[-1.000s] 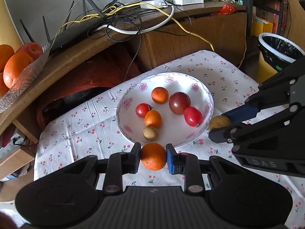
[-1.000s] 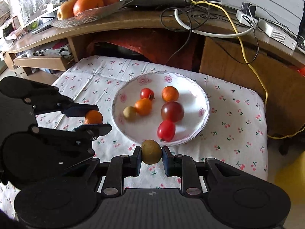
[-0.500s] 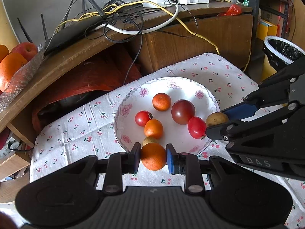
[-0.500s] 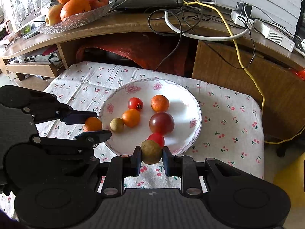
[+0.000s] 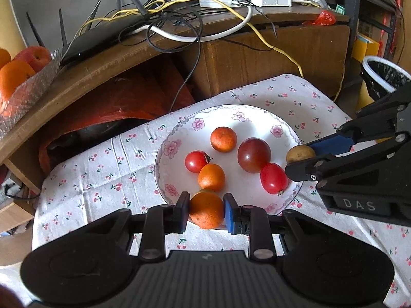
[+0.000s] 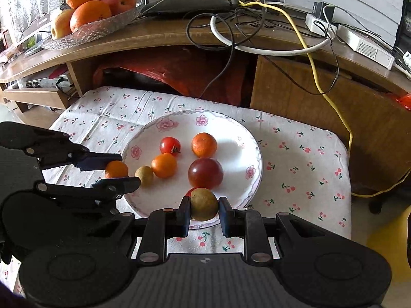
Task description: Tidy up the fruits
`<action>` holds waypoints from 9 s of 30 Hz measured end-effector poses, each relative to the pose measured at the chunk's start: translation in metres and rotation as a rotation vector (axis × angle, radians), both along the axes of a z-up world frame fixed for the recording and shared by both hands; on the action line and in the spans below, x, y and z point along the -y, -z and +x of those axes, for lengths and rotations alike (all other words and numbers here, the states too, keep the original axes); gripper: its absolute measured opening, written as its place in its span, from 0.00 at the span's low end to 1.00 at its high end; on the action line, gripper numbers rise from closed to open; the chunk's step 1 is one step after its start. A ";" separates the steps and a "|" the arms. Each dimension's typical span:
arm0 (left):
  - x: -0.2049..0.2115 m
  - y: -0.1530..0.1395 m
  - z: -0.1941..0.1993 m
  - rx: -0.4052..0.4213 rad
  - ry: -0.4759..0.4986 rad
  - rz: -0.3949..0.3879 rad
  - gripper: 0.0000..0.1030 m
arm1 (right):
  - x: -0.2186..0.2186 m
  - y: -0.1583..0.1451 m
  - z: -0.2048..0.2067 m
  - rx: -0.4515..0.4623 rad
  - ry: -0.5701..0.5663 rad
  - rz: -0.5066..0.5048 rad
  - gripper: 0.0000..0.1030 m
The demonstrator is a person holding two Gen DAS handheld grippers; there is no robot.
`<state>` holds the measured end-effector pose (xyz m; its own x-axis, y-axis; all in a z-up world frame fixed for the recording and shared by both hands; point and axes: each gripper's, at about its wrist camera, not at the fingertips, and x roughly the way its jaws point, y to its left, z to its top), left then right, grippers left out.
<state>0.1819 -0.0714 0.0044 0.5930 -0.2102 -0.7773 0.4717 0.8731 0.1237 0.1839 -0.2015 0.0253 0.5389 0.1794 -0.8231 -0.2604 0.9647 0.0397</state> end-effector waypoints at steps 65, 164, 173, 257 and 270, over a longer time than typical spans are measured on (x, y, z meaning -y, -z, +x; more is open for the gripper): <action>0.000 0.001 0.006 -0.008 -0.007 -0.073 0.41 | 0.013 -0.002 0.017 -0.003 0.082 0.136 0.30; -0.049 -0.020 -0.158 0.099 -0.262 -0.130 1.00 | -0.009 -0.028 -0.164 0.034 0.187 0.053 0.37; -0.053 -0.020 -0.167 0.099 -0.271 -0.127 1.00 | -0.015 -0.029 -0.171 0.049 0.177 0.039 0.37; -0.055 -0.020 -0.195 0.155 -0.253 -0.055 1.00 | -0.023 -0.031 -0.194 0.068 0.160 0.012 0.43; -0.055 -0.020 -0.197 0.162 -0.256 -0.047 1.00 | -0.024 -0.030 -0.194 0.066 0.158 0.009 0.43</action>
